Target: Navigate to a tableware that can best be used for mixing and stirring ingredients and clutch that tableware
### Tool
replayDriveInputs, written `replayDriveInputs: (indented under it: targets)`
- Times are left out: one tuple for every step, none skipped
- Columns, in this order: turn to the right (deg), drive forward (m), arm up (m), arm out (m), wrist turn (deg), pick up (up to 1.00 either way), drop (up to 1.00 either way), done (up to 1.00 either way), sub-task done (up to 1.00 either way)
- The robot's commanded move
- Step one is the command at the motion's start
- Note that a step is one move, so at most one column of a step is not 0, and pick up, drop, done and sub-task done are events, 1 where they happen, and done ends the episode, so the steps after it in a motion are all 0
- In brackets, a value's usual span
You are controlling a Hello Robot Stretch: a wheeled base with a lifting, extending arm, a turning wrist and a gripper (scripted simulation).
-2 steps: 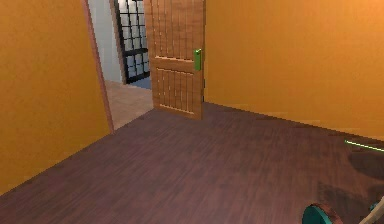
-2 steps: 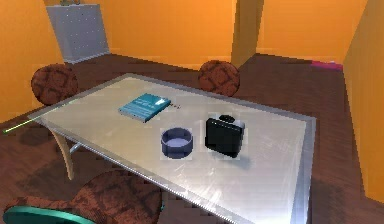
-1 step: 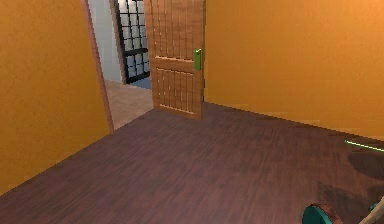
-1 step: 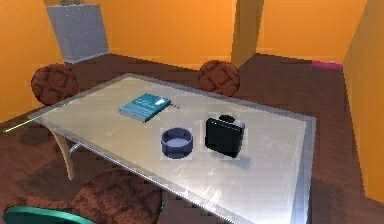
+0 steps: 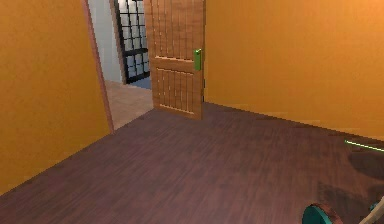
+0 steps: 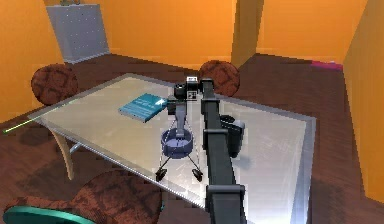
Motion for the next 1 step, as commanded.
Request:
replayDriveInputs:
  targets:
    - [0.0, 0.00, 0.00, 0.00, 45.0, 0.00, 0.00, 0.00, 0.00]
